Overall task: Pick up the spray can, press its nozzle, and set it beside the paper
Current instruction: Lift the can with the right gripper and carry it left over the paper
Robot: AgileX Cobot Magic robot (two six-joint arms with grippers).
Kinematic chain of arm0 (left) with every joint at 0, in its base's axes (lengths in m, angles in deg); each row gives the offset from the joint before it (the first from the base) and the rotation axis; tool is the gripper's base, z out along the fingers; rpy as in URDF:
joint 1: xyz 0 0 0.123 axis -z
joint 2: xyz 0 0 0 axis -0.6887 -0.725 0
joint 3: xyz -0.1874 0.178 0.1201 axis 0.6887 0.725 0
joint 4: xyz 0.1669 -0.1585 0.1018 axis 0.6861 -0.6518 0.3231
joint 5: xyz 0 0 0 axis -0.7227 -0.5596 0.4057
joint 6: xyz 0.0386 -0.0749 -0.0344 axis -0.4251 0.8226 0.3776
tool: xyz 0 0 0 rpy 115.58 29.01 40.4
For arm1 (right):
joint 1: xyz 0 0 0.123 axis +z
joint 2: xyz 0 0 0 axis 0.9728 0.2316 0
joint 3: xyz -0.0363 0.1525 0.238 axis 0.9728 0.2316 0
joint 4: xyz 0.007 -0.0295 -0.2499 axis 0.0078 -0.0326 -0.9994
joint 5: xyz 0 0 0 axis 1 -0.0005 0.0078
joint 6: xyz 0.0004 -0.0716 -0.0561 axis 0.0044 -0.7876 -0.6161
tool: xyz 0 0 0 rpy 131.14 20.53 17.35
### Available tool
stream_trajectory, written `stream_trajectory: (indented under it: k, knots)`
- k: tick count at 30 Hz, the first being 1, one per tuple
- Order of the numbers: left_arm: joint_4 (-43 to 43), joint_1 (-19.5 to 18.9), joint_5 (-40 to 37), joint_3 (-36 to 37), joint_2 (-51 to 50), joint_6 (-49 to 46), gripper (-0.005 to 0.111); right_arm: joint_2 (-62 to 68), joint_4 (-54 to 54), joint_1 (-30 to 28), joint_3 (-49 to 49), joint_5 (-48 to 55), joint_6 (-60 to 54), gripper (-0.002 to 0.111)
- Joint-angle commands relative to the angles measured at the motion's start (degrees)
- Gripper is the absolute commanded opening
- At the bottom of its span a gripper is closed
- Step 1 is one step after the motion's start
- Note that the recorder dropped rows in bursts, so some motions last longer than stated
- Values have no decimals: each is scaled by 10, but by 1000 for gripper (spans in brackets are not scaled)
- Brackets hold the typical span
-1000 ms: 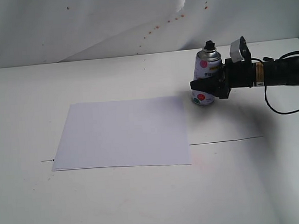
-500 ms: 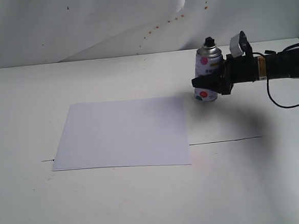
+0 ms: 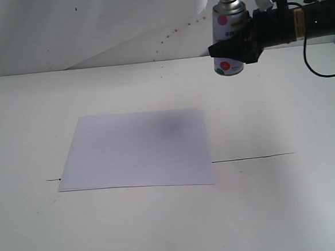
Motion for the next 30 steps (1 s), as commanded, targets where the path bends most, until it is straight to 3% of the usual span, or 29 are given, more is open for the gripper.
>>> stream_trajectory:
  k: [1, 12, 30]
  knots:
    - [0, 2, 6, 3, 2, 0, 0, -25, 13, 49, -1, 26, 30, 0]
    - [0, 2, 6, 3, 2, 0, 0, -37, 13, 122, -1, 77, 60, 0]
    - [0, 2, 6, 3, 2, 0, 0, -38, 13, 137, -1, 67, 116, 0]
